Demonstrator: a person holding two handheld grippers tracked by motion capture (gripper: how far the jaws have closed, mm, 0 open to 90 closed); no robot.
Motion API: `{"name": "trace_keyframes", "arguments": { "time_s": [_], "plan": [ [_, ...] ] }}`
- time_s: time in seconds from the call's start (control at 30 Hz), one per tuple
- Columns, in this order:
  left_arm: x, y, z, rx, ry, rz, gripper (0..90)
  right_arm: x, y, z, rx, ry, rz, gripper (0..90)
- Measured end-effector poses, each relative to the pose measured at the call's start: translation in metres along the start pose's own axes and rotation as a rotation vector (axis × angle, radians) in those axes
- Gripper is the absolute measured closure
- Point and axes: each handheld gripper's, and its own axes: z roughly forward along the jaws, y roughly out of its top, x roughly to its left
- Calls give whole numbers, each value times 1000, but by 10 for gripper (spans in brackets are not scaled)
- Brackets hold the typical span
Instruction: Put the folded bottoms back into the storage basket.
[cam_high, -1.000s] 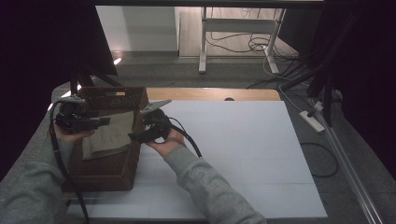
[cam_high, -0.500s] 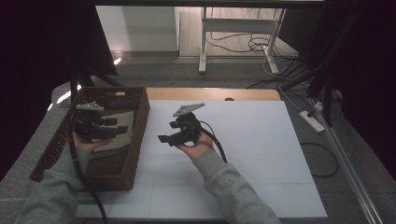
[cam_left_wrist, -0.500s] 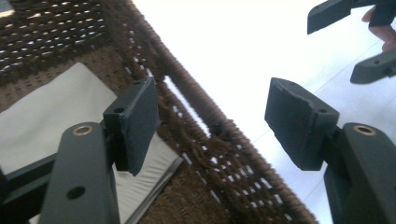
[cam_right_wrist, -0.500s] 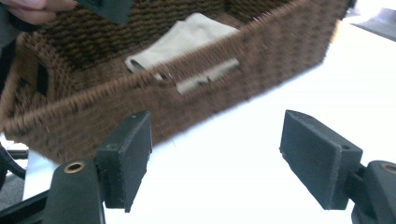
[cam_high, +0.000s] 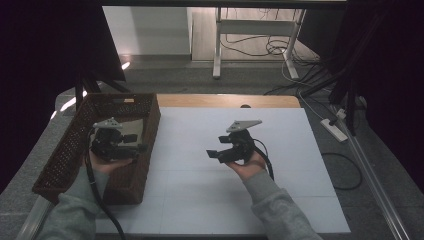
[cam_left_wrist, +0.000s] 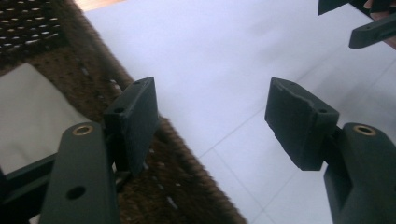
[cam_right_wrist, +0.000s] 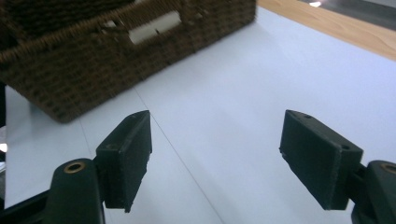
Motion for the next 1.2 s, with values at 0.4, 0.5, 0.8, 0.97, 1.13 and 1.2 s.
{"name": "trace_keyframes", "arguments": {
  "time_s": [0.4,0.5,0.8,0.97,1.13,1.2],
  "plan": [
    [-31,-12,3,-18,4,46,336,-25,-52,-65,21,-106,46,252],
    [-38,-13,4,-20,-4,58,336,-31,-65,-83,9,-134,60,252],
    [-49,-11,12,-4,-13,88,336,-42,-87,-121,-1,-179,88,252],
    [-51,-12,14,-4,-16,93,336,-48,-99,-128,9,-181,103,252],
    [-50,-13,16,4,-15,97,334,-47,-102,-125,27,-176,97,252],
    [-50,-14,16,3,-16,95,334,-46,-102,-124,32,-176,88,251]
  ]
}}
